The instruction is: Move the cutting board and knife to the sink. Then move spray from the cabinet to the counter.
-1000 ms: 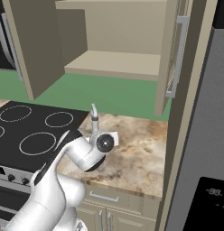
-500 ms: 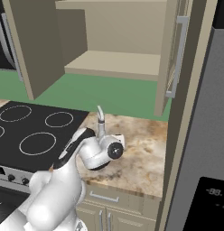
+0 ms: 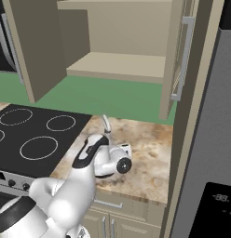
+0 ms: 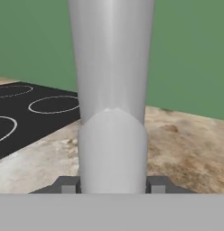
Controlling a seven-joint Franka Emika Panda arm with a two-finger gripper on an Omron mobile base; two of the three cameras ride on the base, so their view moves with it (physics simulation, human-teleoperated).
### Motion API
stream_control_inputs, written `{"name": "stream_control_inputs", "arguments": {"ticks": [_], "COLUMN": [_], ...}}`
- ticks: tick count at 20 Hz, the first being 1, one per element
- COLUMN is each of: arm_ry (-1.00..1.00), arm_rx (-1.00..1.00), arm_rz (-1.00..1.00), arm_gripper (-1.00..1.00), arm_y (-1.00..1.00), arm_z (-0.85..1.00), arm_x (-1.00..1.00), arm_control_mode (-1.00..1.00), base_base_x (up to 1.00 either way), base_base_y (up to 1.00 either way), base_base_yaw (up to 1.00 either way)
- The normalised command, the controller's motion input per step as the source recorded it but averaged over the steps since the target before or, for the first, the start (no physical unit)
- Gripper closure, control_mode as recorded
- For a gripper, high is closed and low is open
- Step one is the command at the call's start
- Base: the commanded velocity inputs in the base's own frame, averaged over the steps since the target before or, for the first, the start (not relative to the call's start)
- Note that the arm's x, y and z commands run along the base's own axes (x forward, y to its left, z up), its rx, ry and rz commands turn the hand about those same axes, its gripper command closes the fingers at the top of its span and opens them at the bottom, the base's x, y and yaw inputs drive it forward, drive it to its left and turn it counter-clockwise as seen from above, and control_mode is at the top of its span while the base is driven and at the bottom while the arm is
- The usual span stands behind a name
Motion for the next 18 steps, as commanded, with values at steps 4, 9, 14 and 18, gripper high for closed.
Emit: {"name": "stream_control_inputs", "arguments": {"ticks": [4,9,14,18], "arm_ry": [0.04,0.09,0.03,-0.02], "arm_rx": [0.00,0.00,0.00,0.00], "arm_rz": [0.00,0.00,0.00,0.00], "arm_gripper": [1.00,1.00,1.00,1.00], "arm_y": [0.00,0.00,0.00,0.00], "arm_z": [-0.18,-0.13,-0.15,-0.22], "arm_x": [0.04,0.02,0.01,0.00], "arm_control_mode": [-1.00,-1.00,-1.00,-1.00], "base_base_x": [0.00,0.00,0.00,0.00], "base_base_y": [0.00,0.00,0.00,0.00], "base_base_yaw": [0.00,0.00,0.00,0.00]}}
